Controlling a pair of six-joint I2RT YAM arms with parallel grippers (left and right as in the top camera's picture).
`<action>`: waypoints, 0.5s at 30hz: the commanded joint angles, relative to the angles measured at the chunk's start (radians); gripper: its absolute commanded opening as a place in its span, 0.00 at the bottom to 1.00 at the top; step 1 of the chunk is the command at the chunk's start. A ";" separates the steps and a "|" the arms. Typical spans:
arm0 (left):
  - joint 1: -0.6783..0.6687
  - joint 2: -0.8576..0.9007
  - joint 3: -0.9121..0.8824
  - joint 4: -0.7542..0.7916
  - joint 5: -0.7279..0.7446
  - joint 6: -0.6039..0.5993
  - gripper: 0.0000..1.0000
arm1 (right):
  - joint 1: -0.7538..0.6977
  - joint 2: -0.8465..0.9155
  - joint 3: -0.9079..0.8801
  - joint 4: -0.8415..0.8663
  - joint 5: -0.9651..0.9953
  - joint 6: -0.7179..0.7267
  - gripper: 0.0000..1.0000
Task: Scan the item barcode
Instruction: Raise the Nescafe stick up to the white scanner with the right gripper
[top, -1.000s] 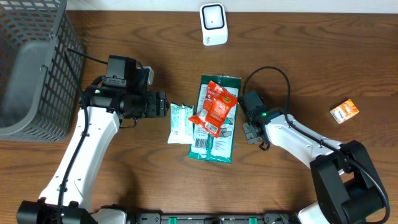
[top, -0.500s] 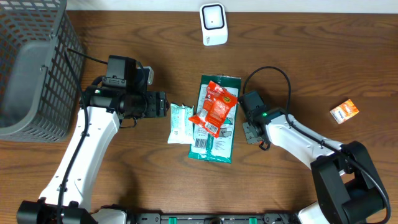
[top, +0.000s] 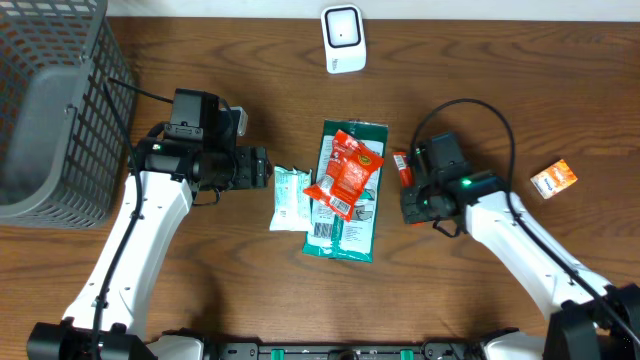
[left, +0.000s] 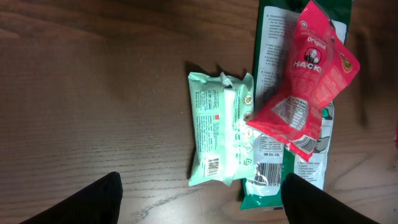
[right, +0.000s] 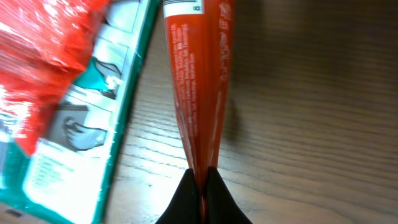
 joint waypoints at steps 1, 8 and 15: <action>0.001 -0.009 0.011 -0.003 -0.006 -0.006 0.82 | -0.059 -0.034 0.020 0.010 -0.209 -0.015 0.01; 0.001 -0.009 0.011 -0.003 -0.006 -0.006 0.82 | -0.180 -0.034 0.063 0.041 -0.586 -0.009 0.01; 0.001 -0.009 0.011 -0.003 -0.006 -0.006 0.82 | -0.227 -0.018 0.264 0.095 -0.824 0.157 0.01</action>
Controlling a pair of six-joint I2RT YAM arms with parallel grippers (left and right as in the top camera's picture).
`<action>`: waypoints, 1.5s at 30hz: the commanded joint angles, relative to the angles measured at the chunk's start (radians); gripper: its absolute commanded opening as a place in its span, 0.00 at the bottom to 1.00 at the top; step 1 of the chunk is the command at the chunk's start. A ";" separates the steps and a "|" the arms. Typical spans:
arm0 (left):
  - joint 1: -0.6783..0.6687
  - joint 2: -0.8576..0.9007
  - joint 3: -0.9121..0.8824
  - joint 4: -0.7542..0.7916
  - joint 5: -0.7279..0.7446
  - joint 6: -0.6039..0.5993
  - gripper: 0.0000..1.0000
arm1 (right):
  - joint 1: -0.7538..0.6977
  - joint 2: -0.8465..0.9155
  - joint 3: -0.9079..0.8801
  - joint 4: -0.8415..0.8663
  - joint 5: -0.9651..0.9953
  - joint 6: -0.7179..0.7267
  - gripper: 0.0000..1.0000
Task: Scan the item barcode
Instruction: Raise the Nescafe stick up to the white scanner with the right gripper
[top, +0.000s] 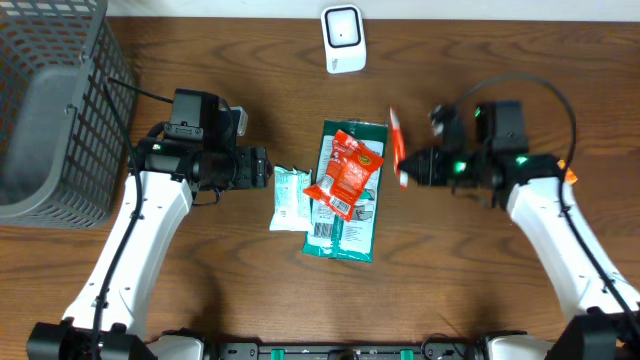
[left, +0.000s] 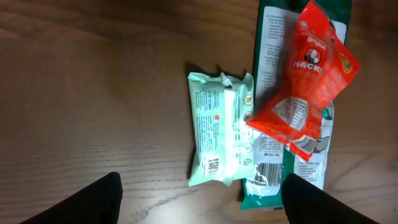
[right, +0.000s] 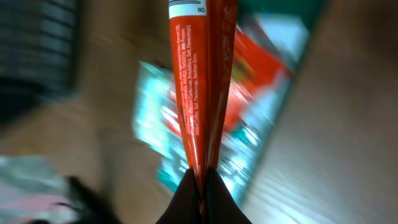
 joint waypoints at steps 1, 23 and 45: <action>0.001 -0.009 0.011 -0.004 -0.006 -0.006 0.82 | -0.007 0.010 0.144 0.061 -0.229 0.140 0.01; 0.001 -0.009 0.011 -0.004 -0.006 -0.006 0.82 | -0.002 0.774 0.583 1.273 -0.466 1.182 0.01; 0.001 -0.009 0.011 -0.004 -0.006 -0.006 0.82 | 0.044 1.318 1.007 1.421 -0.451 1.401 0.01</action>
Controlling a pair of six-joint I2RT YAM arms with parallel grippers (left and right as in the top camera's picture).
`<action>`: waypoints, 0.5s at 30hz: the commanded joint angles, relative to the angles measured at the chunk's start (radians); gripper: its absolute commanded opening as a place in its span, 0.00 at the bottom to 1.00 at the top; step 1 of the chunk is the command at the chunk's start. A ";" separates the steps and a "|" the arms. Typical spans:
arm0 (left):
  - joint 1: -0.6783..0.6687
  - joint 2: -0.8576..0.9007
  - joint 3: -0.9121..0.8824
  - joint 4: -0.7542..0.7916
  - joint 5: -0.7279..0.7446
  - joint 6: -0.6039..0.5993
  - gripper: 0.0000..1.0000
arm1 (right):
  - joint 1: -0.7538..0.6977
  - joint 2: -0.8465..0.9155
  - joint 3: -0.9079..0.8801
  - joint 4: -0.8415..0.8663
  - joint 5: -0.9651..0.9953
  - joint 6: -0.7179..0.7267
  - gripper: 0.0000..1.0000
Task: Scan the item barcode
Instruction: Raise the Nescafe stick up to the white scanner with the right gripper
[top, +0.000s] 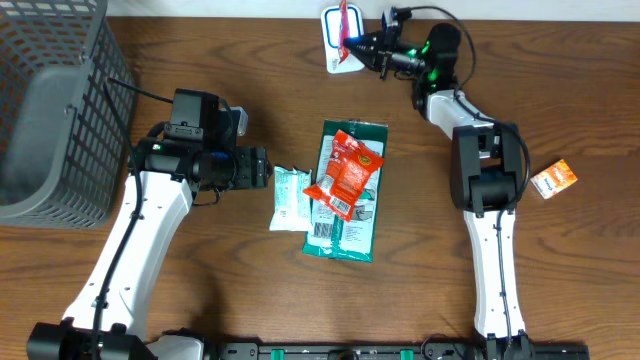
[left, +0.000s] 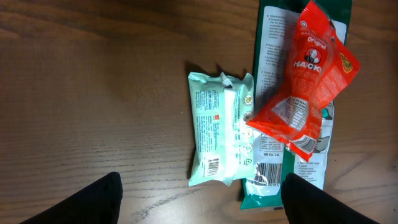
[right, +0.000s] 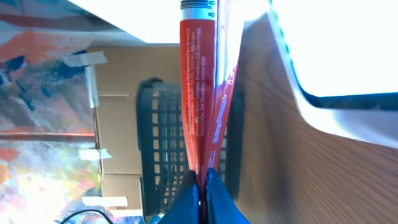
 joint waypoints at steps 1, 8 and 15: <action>0.001 -0.009 0.011 -0.003 -0.006 -0.006 0.82 | 0.019 0.039 0.021 -0.005 0.010 0.003 0.01; 0.001 -0.009 0.011 -0.003 -0.006 -0.006 0.82 | 0.020 0.045 0.021 -0.043 0.011 0.003 0.01; 0.001 -0.009 0.011 -0.003 -0.006 -0.006 0.82 | -0.001 0.045 0.021 -0.050 0.014 0.004 0.01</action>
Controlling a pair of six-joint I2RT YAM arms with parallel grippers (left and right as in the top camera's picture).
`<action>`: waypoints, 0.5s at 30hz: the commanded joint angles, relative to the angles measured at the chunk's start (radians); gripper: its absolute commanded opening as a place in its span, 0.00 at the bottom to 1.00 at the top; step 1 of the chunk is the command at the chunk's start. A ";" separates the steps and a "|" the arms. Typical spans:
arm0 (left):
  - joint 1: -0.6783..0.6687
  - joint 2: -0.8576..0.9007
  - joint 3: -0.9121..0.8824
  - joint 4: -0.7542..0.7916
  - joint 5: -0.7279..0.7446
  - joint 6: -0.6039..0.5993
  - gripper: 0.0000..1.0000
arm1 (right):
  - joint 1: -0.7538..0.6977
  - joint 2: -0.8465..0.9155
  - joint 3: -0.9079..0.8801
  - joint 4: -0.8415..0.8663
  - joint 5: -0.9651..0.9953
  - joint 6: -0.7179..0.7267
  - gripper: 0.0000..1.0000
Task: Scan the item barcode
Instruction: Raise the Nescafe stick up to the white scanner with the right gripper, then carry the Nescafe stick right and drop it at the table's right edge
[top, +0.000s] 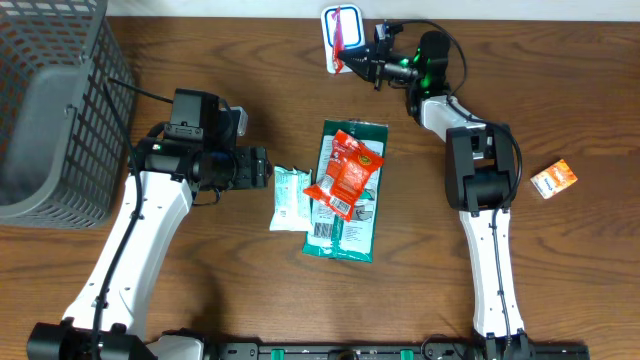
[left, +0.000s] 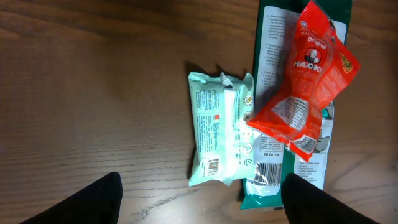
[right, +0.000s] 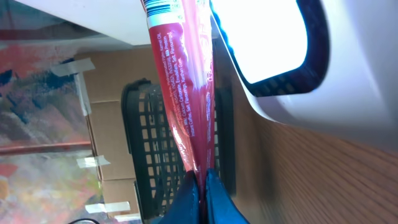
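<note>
A slim red sachet (top: 345, 27) (right: 183, 93) hangs in my right gripper (top: 363, 60) (right: 199, 182), which is shut on its lower end. It is held right in front of the white scanner (top: 341, 45) at the table's back edge. In the right wrist view the scanner's bright window (right: 264, 43) is just beside the sachet, and the white barcode end is at the top. My left gripper (top: 264, 167) (left: 200, 186) stands open and empty to the left of the pile, just off the mint-green packet (left: 217, 130).
In the table's middle lies a pile: the mint-green packet (top: 289, 198), a red snack bag (top: 345, 172) and under it a long green pack (top: 345, 225). A small orange packet (top: 553, 180) lies at the right. A grey wire basket (top: 50, 110) fills the far left.
The red sachet has shifted a little across the scanner face and tilted slightly, so the lit window now shows more fully beside it. The left arm and the pile have not moved.
My right gripper was first shut on the red sachet as it lay on the table right of the green pack. Then it held the sachet in the air beside the pile. Later the sachet was up at the scanner, where it still is. The left gripper stayed open throughout.
</note>
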 joint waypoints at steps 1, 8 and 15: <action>0.001 -0.009 0.011 -0.003 -0.006 -0.006 0.82 | -0.018 0.014 0.021 -0.002 0.009 0.002 0.01; 0.001 -0.009 0.011 -0.003 -0.006 -0.006 0.82 | -0.031 0.011 0.045 0.114 -0.076 0.093 0.01; 0.001 -0.009 0.011 -0.003 -0.006 -0.006 0.82 | -0.054 -0.067 0.138 0.550 -0.262 0.408 0.02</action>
